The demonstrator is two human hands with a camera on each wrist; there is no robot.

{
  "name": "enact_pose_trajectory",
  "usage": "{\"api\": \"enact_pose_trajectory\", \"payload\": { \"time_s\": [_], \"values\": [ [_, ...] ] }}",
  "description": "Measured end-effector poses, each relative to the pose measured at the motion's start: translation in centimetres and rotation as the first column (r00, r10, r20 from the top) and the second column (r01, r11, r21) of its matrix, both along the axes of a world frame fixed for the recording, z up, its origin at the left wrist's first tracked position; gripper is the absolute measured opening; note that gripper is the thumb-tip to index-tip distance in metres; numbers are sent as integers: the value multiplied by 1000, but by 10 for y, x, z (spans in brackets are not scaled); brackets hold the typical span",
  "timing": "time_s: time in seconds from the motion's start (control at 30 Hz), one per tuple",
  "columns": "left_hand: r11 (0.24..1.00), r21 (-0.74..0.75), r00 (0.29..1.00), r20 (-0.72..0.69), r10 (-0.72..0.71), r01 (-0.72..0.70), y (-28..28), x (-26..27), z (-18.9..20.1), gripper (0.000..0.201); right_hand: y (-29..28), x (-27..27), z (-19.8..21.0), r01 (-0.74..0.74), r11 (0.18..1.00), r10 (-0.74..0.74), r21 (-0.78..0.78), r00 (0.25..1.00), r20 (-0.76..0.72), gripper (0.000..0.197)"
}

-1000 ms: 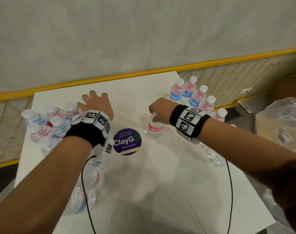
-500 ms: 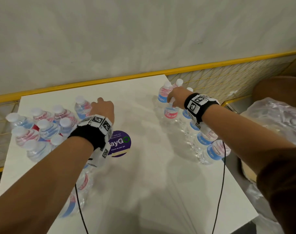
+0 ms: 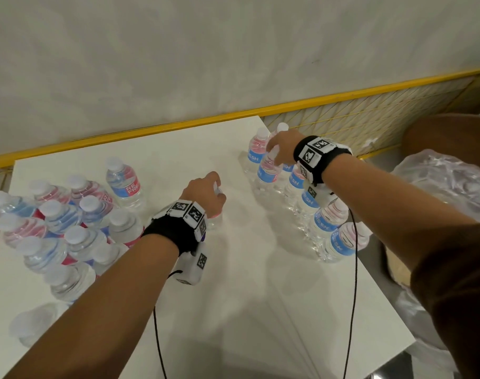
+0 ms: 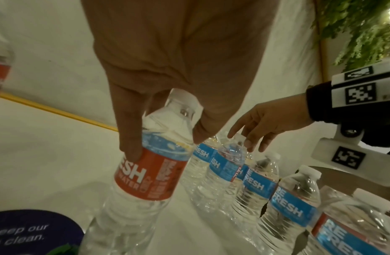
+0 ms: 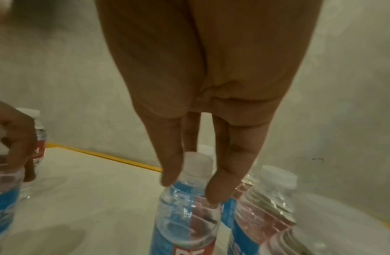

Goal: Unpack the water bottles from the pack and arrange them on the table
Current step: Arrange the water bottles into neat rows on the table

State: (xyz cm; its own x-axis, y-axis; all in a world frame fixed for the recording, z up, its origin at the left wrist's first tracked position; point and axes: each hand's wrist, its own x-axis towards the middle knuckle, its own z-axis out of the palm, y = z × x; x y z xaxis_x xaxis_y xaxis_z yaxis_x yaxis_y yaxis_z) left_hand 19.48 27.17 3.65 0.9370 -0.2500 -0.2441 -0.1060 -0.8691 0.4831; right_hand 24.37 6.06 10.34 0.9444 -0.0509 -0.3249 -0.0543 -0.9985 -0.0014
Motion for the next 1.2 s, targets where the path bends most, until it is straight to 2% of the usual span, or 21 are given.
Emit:
{"api": "enact_pose_trajectory", "payload": {
  "time_s": [0.23,0.5,0.93,1.0,1.07,1.13,1.2],
  "values": [
    [1000,3,999,34,5,-5,0,-1,-1,28,2,8,-6,24,999,-21,-33,997,74,37],
    [1000,-23,998,56,7,-6,-1,-2,-5,28,1,15,-8,33,999,-32,-7,997,75,37],
    [1000,-10,999,35,12,-11,0,0,-9,30,-1,15,-3,28,997,-25,-77,999,39,39],
    [999,-26,1000,0,-20,20,2,1,-8,34,4,13,-4,3,993,4,-120,998,56,44],
    [998,-41,998,-49,-47,45,7,2,-5,43,16,6,-4,-27,991,45,-135,990,134,49],
    [998,12,996,-65,-53,54,16,8,0,54,40,-6,-7,-123,992,126,-29,974,187,44],
    [988,148,999,-27,-35,39,31,15,8,54,69,-23,-12,-271,954,256,129,959,125,38]
  ]
}}
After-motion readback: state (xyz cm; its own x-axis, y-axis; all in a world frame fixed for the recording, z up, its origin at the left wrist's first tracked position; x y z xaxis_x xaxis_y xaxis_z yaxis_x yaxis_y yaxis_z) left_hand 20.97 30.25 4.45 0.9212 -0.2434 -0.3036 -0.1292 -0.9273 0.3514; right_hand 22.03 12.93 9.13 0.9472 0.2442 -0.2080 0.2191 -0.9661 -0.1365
